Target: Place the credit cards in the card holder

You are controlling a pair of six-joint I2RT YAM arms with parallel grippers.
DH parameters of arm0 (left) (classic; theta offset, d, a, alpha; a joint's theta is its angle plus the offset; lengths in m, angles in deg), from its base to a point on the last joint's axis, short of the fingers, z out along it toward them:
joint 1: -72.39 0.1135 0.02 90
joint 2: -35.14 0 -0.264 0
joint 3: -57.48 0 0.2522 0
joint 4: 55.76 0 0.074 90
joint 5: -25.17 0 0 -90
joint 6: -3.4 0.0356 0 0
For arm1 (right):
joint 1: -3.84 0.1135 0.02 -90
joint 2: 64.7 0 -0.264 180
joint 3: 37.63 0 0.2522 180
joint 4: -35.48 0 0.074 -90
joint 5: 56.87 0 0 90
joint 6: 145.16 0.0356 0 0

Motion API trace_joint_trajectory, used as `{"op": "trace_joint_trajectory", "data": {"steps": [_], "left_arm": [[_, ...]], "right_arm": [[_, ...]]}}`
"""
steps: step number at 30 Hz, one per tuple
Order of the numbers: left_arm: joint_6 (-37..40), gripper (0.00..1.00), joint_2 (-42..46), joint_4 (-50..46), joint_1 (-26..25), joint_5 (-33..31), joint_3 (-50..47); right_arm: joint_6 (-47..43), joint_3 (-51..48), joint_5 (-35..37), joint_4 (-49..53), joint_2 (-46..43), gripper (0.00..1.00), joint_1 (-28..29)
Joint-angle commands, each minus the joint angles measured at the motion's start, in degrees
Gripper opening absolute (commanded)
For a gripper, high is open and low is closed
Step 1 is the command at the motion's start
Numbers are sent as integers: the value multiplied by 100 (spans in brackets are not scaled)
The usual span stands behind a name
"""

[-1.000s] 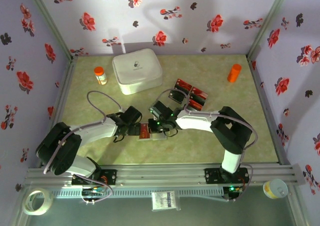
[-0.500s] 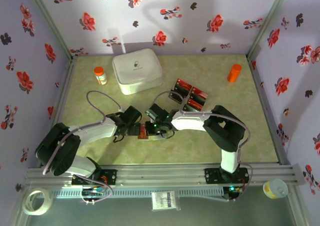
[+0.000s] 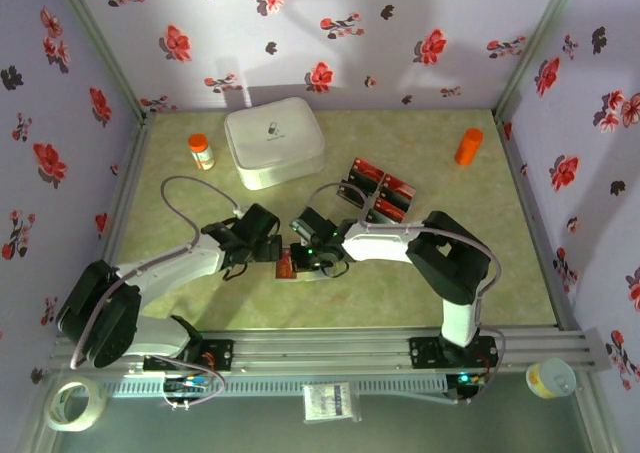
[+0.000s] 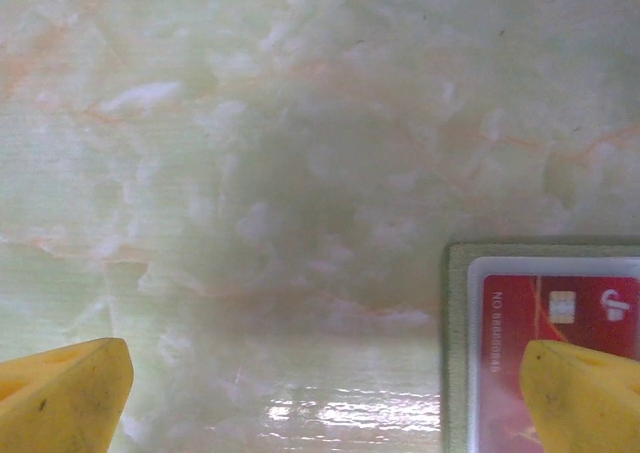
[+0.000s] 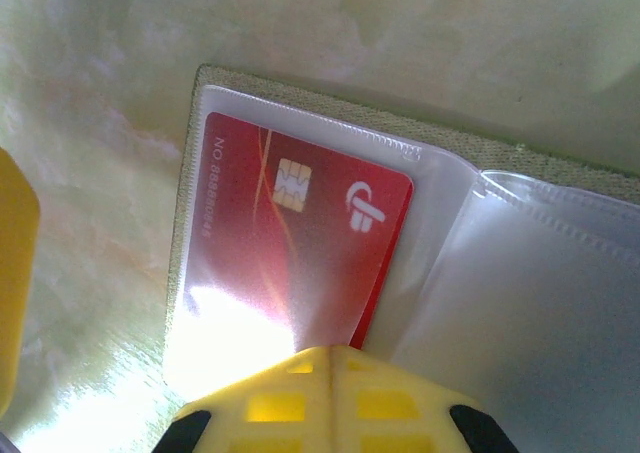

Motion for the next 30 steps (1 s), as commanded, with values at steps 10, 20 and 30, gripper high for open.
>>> {"op": "trace_joint_trajectory", "data": {"steps": [10,20,30], "left_arm": [[-466,100,66,341,8,797,246],[-784,100,-43,603,-376,930,483],[-795,100,-11,468,-500,785,634]], "right_arm": [[-110,-107,221,256,-660,0,-153],[-128,-851,210,184,-1407,0,-808],[-257,-900,99,213,-1506,0,-974]]}}
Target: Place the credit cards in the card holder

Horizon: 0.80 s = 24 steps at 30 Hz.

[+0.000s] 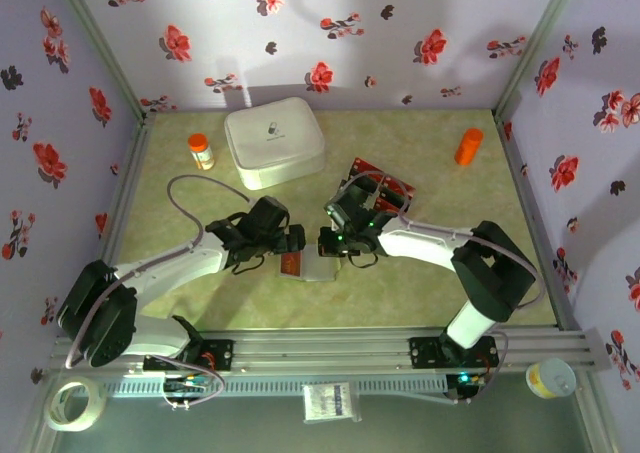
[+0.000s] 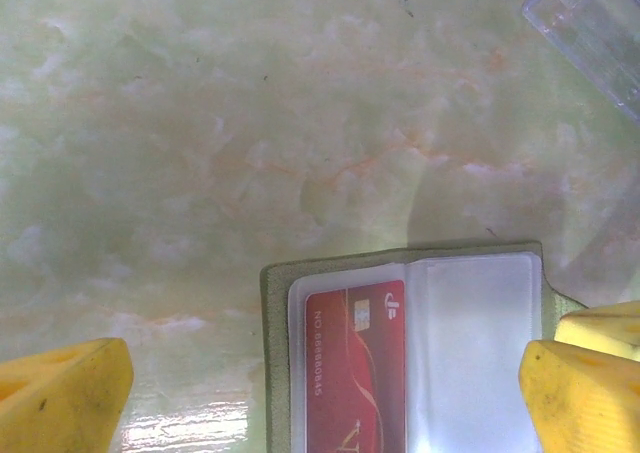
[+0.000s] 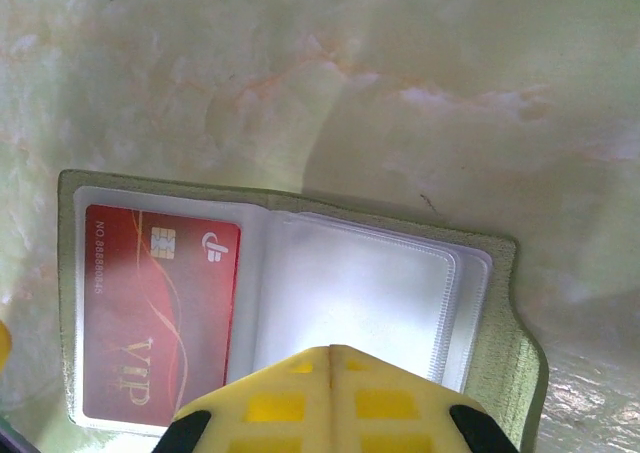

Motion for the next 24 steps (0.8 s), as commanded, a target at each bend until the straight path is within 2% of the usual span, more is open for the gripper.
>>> {"op": "trace_joint_trajectory", "data": {"steps": [1,6,17,24], "left_arm": [[-99,100,4,-89,-120,-95,257],[-96,99,-10,-136,-303,-153,447],[-323,82,-560,322,-817,-124,290],[-302,85,-993,302,-1017,-340,241]], "right_arm": [[-170,-39,-29,53,-142,0,-73],[-252,-56,6,150,-112,0,-141],[-308,-62,-195,62,231,0,-279],[-315,-8,-271,37,421,0,-279]]}}
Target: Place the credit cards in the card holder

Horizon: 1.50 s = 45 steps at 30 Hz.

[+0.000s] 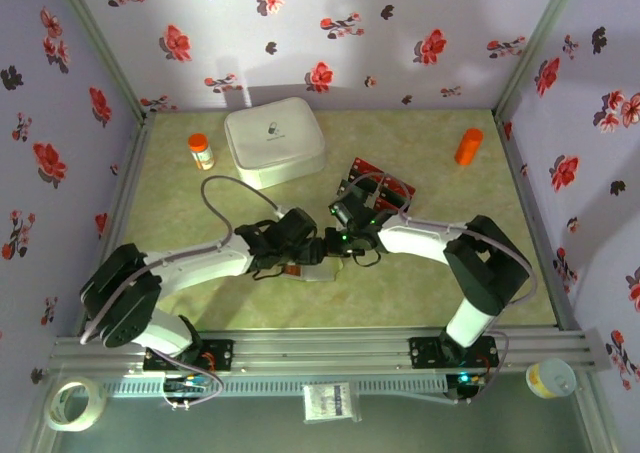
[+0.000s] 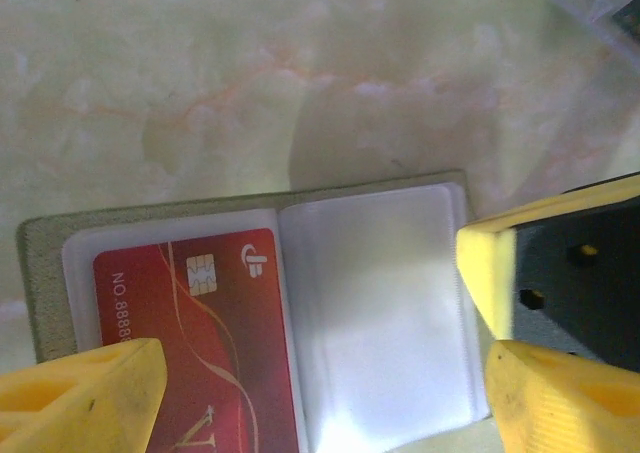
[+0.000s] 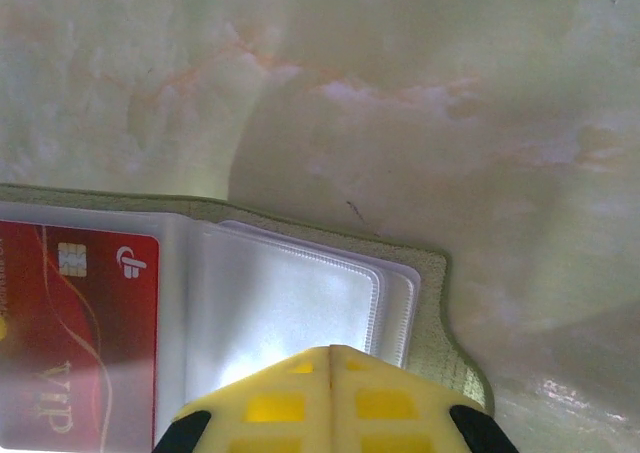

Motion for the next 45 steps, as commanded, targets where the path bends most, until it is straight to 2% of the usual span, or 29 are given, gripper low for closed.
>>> {"op": "trace_joint_trajectory", "data": {"steps": [1,14,28,32,37,39,43,45], "left_arm": [[-52,85,-154,45,-84,-258,-107],[177,90,-280,191,-92,-577,-391],[312,94,-184,524,-92,-679,-757],[350,90,-194,576,-92,-694,-839],[380,81,-222,670,-92,-670,-927],[371,79,-226,687,-91,-670,-959],[359,79,-213,714,-92,-669,-979],[359,78,-204,722,-92,-674,-987]], "right_arm": [[-84,71,-81,38,153,0,-25],[-91,101,-120,-6,435,0,-4],[164,205,-159,-268,693,0,264],[207,198,-167,-304,681,0,264],[215,190,-141,-261,506,0,249],[228,165,-104,-228,342,6,217],[282,41,-5,-269,8,29,133],[303,16,9,-278,-45,33,114]]}}
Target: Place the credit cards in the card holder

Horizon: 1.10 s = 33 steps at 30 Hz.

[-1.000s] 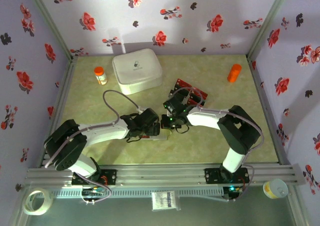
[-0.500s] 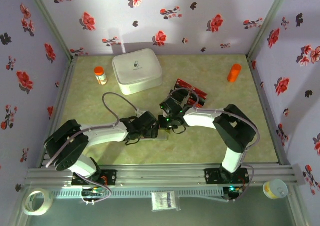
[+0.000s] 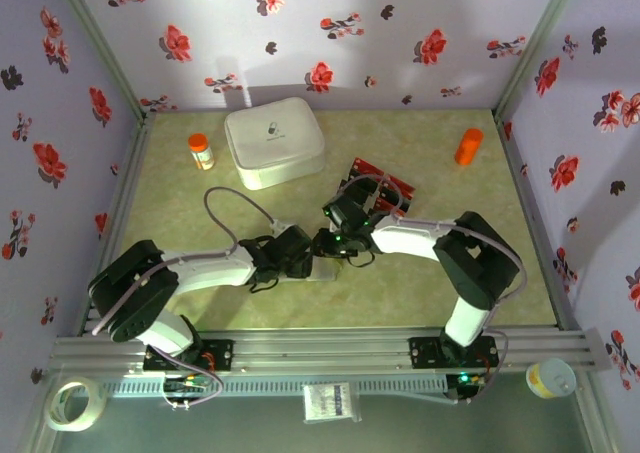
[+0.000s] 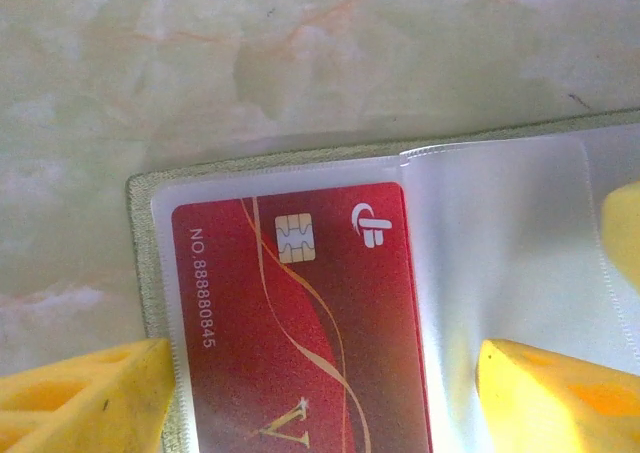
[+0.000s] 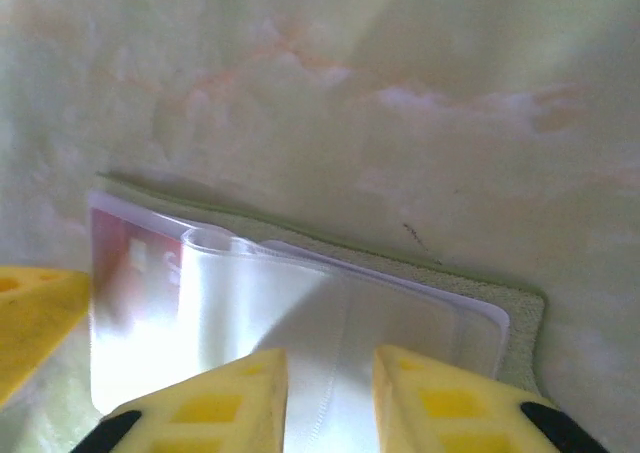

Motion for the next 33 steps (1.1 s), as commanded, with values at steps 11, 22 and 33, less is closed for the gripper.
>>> {"op": "trace_joint_trajectory", "data": {"steps": [11,22,33], "left_arm": [[60,78,25,12,-39,-125,-120],[87,81,109,-1,-39,-175,-103],[216,91,778,-270,17,-432,-10]], "right_arm": [[376,-172,-258,-472,152,36,-41],[1049,-508,-746,-1428,450,36,-62],[1247,-521,-843,-1522,141,35,-70]]}}
